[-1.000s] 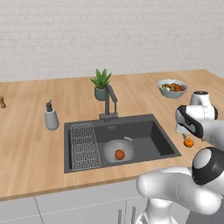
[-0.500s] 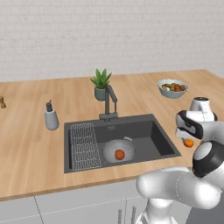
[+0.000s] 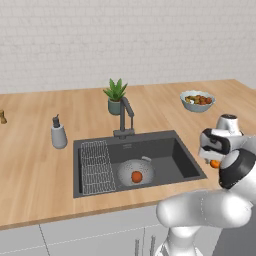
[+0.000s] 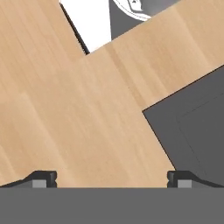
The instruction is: Put the colander in the sink, put the orange, tangerine, orange in the colander, and turn on the sink faucet and pour water over the colander.
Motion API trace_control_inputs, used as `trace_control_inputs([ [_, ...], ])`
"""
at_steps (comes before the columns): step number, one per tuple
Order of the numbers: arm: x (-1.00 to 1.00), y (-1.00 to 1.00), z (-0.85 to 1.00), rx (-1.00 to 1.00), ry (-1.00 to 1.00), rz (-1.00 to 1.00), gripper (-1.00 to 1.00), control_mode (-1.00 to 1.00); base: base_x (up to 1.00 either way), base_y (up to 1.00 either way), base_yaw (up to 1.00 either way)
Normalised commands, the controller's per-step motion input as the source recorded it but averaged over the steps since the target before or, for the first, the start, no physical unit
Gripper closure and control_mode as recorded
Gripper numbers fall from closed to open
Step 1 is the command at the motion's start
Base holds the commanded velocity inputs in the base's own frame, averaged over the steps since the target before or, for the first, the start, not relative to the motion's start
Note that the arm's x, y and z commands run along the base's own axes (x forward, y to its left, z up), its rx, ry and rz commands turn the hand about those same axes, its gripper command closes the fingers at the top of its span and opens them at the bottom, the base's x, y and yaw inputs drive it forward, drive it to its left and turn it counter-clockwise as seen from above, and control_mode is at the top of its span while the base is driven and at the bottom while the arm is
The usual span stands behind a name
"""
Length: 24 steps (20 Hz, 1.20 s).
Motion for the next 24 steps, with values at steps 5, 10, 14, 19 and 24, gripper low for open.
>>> trace_control_inputs([
  [5,0.34,-0.10,-0.16,0.03,0.00,0.01,-1.00,-1.00,0.00,0.00,0.00],
  [10,0.32,-0.23,-0.18,0.02,0.00,0.01,-1.00,-1.00,0.00,0.00,0.00],
  [14,0.26,-0.14,-0.28,0.00,0.00,0.00,-1.00,-1.00,0.00,0.00,0.00],
  [19,0.08,-0.01,-0.28,0.00,0.00,0.00,-1.00,-1.00,0.00,0.00,0.00],
  [24,0.00,0.00,-0.23,0.00,0.00,0.00,1.00,-1.00,0.00,0.00,0.00],
])
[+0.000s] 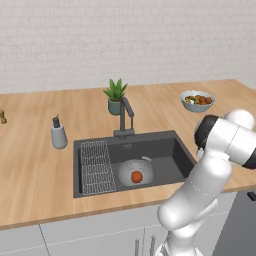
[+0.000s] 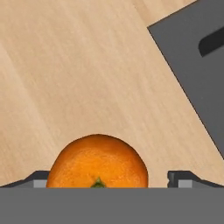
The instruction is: Put the colander in the sink, put the orange, tangerine, orange in the colander, and turn on the sink faucet and pour water over the colander.
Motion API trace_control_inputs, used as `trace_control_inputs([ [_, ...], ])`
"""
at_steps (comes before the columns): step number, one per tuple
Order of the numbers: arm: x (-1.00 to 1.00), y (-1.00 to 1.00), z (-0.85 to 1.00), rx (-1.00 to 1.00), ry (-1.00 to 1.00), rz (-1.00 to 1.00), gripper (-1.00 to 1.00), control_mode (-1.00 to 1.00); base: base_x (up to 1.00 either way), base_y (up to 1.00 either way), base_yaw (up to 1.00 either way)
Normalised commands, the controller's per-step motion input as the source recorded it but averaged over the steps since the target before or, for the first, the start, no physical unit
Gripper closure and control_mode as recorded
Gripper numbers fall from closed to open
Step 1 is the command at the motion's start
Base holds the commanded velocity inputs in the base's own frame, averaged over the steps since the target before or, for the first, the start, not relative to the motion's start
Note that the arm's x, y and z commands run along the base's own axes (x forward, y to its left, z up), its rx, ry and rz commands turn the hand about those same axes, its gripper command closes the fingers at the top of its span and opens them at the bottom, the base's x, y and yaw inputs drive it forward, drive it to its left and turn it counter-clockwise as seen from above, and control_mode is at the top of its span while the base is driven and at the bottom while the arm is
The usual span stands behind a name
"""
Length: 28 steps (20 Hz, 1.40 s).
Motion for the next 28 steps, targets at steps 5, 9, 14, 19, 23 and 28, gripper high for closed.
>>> trace_control_inputs([
  [5,-0.16,-0.03,-0.07,0.04,-0.01,0.00,1.00,-1.00,0.00,0.00,0.00],
  [9,-0.55,0.04,0.38,0.06,-0.17,0.00,1.00,-1.00,0.00,0.00,0.00],
  [14,-0.46,0.64,0.99,0.11,-0.35,0.01,1.00,-1.00,0.00,0.00,0.00],
  [19,-0.30,1.00,0.89,0.01,-0.30,0.01,1.00,-1.00,0.00,0.00,0.00],
  [23,-0.36,1.00,0.51,-0.04,-0.22,0.00,1.00,-1.00,0.00,0.00,0.00],
  [28,-0.14,1.00,0.22,-0.03,-0.04,0.10,1.00,-1.00,0.00,0.00,0.00],
])
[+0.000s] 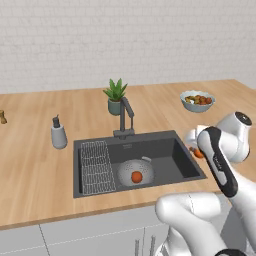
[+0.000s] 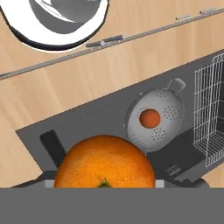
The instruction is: Put the colander in the sink, put the orange, tangerine, orange in the colander, and turn on the sink faucet and pour water over the colander.
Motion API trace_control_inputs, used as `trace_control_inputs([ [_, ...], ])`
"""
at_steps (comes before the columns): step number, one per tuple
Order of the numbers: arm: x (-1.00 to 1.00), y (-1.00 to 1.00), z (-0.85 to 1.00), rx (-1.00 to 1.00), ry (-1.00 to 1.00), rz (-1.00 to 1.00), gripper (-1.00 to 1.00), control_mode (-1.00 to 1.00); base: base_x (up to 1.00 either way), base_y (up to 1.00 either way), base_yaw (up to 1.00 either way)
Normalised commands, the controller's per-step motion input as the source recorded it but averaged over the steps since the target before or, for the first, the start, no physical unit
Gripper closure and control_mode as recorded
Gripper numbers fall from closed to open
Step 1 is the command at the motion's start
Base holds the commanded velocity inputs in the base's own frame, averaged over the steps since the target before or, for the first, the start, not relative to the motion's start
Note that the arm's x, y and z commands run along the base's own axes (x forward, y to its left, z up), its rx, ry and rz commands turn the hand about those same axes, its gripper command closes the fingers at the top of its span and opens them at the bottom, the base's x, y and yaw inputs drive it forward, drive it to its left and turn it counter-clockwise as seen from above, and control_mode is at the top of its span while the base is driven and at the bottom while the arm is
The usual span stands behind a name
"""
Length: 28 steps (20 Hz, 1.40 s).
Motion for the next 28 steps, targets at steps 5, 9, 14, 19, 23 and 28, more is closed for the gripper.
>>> trace_control_inputs([
  [5,0.05,1.00,0.06,-0.03,0.12,0.18,1.00,-1.00,0.00,0.00,0.00],
  [9,0.48,1.00,-0.05,-0.02,0.14,0.21,1.00,-1.00,0.00,0.00,0.00],
  [14,0.72,0.82,-0.39,0.00,0.02,0.12,1.00,-1.00,0.00,0.00,0.00],
  [19,0.76,0.57,-0.49,0.00,0.00,0.04,1.00,-1.00,0.00,0.00,0.00],
  [23,0.68,0.22,-0.48,0.00,0.01,0.00,1.00,-1.00,0.00,0.00,0.00],
  [28,0.48,-0.02,-0.54,-0.01,0.09,0.00,1.00,-1.00,0.00,0.00,0.00],
])
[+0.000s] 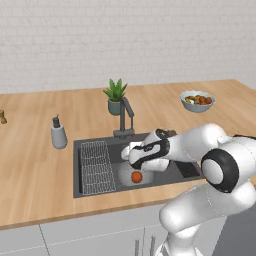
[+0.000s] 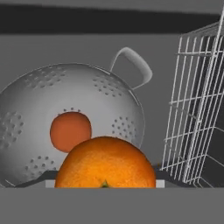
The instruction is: Put the colander in the sink, put the orange, tangerine, orange in the colander, and turn on the sink faucet and pour water over the colander.
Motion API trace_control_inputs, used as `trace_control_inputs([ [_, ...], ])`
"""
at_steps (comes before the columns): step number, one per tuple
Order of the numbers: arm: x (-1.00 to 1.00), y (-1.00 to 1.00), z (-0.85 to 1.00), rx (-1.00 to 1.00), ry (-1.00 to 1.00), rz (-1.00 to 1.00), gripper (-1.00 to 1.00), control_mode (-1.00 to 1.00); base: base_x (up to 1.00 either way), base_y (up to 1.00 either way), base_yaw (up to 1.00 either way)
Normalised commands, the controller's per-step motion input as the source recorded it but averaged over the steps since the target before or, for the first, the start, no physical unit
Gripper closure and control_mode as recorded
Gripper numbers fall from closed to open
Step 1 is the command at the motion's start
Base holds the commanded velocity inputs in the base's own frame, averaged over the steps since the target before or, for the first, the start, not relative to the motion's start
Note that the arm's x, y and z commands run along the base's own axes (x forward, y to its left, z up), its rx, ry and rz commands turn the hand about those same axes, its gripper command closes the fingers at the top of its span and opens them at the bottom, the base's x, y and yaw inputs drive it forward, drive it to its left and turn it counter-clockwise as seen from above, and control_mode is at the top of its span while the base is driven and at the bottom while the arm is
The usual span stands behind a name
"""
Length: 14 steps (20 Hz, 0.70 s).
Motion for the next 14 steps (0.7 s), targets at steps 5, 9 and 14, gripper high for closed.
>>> trace_control_inputs([
  [5,0.50,-0.03,-0.44,-0.01,0.13,0.00,1.00,-1.00,0.00,0.00,0.00],
  [9,0.46,-0.27,-0.44,0.00,0.12,0.00,1.00,-1.00,0.00,0.00,0.00],
  [14,0.20,-0.35,-0.46,0.00,0.04,0.00,1.00,-1.00,0.00,0.00,0.00],
])
